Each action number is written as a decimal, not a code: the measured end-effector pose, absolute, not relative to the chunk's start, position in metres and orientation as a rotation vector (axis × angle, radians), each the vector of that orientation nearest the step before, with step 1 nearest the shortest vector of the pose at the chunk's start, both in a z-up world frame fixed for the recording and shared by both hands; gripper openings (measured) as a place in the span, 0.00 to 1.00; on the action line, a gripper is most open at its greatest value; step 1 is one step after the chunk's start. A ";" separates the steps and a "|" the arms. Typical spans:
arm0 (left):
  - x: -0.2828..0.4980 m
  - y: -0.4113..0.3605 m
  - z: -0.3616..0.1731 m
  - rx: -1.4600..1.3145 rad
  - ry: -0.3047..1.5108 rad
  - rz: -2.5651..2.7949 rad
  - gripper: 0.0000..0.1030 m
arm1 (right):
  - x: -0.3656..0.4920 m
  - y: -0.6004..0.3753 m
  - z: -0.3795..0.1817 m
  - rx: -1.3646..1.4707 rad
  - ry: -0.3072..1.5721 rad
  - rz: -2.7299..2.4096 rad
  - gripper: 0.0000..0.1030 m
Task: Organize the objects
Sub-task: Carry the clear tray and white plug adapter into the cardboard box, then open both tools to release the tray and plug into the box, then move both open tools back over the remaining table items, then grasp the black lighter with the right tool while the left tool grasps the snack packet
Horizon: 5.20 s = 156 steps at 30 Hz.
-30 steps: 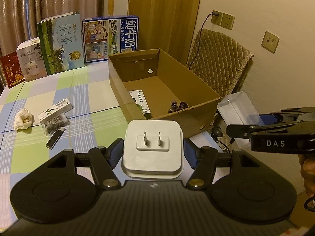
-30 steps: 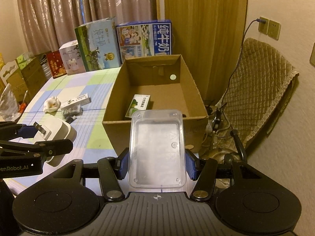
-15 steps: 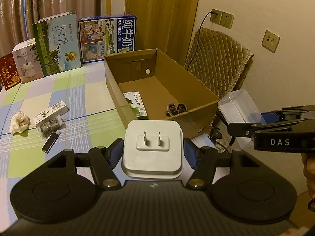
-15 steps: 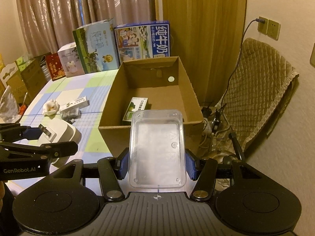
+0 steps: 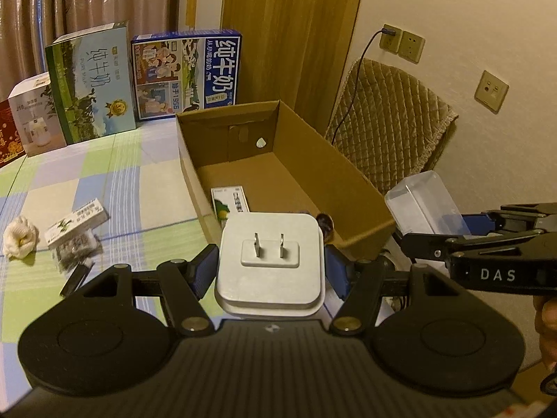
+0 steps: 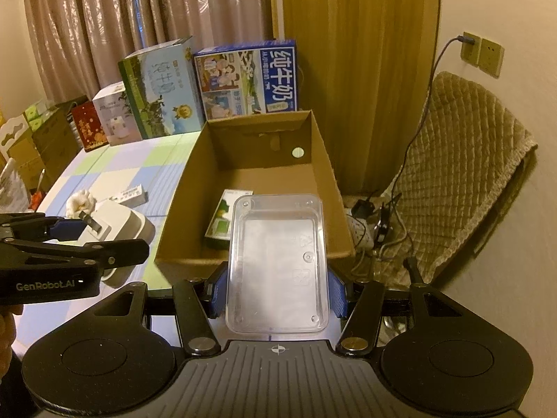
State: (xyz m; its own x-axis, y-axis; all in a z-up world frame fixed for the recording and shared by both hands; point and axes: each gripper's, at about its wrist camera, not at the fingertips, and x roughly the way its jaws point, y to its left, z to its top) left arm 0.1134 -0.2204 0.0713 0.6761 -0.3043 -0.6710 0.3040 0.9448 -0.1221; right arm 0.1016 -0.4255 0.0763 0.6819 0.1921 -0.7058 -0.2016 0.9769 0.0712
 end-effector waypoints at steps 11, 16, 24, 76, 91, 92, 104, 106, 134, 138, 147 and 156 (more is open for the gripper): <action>0.180 -0.234 0.060 0.017 0.780 -0.359 0.59 | 0.170 -0.428 0.063 -0.007 0.808 0.219 0.52; 0.199 -0.237 0.049 0.019 0.797 -0.367 0.59 | 0.190 -0.430 0.055 -0.016 0.816 0.227 0.52; 0.215 -0.245 0.030 0.010 0.822 -0.393 0.66 | 0.205 -0.437 0.041 -0.002 0.833 0.214 0.52; 0.080 -0.076 0.083 -0.074 0.699 -0.134 0.92 | 0.098 -0.368 0.095 0.107 0.706 0.327 0.97; 0.008 0.015 0.081 -0.074 0.674 0.055 0.99 | 0.045 -0.290 0.091 0.110 0.708 0.475 0.98; 0.005 0.018 0.080 -0.069 0.674 0.060 0.99 | 0.044 -0.287 0.090 0.108 0.710 0.480 0.98; -0.002 0.045 0.077 -0.084 0.684 0.080 0.99 | 0.039 -0.257 0.074 0.083 0.735 0.511 0.98; 0.000 0.048 0.076 -0.077 0.686 0.081 0.99 | 0.040 -0.252 0.070 0.082 0.739 0.515 0.98; 0.097 0.087 0.007 0.001 0.731 0.005 0.99 | 0.121 -0.169 -0.025 -0.107 0.704 0.698 0.98; 0.122 0.090 -0.009 0.036 0.732 -0.006 0.98 | 0.143 -0.156 -0.047 -0.135 0.708 0.722 0.98; 0.172 0.104 -0.039 0.046 0.793 -0.044 0.98 | 0.191 -0.124 -0.093 -0.226 0.732 0.780 0.98; 0.207 0.105 -0.046 0.028 0.838 -0.094 0.96 | 0.232 -0.104 -0.129 -0.254 0.782 0.807 0.98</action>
State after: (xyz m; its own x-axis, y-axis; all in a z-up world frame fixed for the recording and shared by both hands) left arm 0.2074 0.1049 -0.0456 0.6653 -0.0719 -0.7431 0.0941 0.9955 -0.0121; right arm 0.2320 -0.1043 -0.1294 0.4354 0.5508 -0.7120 -0.7286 0.6802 0.0807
